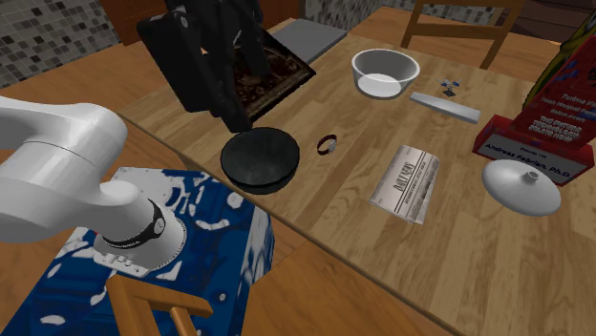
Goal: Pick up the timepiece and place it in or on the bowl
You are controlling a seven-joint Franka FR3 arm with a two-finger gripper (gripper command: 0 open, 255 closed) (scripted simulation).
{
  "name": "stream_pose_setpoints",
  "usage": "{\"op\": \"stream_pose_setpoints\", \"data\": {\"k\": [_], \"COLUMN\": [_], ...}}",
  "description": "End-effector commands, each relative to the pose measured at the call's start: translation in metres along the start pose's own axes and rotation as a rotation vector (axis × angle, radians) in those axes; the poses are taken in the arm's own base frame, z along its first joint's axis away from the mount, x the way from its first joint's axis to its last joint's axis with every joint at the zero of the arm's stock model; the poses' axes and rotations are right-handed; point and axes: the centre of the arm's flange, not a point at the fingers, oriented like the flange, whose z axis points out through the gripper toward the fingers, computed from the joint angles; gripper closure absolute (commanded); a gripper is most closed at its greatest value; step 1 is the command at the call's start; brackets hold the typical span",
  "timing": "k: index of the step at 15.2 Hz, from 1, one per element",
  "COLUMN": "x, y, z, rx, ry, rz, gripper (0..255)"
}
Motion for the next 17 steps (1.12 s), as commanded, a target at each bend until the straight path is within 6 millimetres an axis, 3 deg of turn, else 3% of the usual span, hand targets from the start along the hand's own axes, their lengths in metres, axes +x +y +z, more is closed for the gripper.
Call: {"op": "stream_pose_setpoints", "data": {"k": [1, 9, 17], "x": [0.0, 0.055, 0.088], "y": [0.0, -0.05, -0.113], "z": [0.0, 0.083, 0.169], "rx": [0.0, 0.034, 0.068], "ry": [0.0, -0.099, -0.198], "rz": [0.0, -0.235, -0.47], "gripper": [0, 0, 0]}}
